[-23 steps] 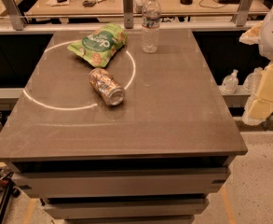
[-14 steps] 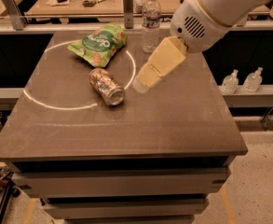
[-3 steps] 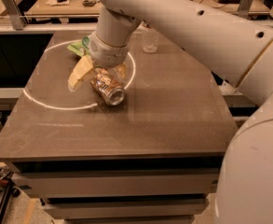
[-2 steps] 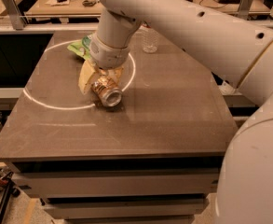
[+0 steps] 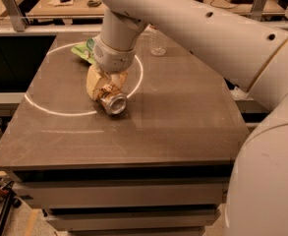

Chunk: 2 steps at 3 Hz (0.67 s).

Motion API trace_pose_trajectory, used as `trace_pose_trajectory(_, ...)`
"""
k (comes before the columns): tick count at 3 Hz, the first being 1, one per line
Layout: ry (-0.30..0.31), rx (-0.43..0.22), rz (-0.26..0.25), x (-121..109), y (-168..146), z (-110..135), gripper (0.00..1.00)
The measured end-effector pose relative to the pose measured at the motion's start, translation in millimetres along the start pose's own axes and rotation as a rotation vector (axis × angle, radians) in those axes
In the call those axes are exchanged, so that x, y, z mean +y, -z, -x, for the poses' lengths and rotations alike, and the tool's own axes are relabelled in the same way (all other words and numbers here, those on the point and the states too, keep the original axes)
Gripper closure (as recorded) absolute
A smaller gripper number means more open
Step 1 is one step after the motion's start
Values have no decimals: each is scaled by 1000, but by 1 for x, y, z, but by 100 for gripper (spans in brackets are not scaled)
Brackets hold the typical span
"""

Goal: Place orange can upright

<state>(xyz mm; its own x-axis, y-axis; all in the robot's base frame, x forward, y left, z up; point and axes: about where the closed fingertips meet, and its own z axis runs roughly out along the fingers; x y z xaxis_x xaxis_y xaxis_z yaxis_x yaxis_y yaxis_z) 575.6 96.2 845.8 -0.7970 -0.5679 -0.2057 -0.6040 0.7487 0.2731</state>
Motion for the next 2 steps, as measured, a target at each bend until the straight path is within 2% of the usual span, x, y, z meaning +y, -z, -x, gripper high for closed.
trace_pose_trajectory(1, 81, -64, 15, 12, 16, 12, 100)
trace_pose_trajectory(2, 206, -210, 103, 32, 41, 29, 100)
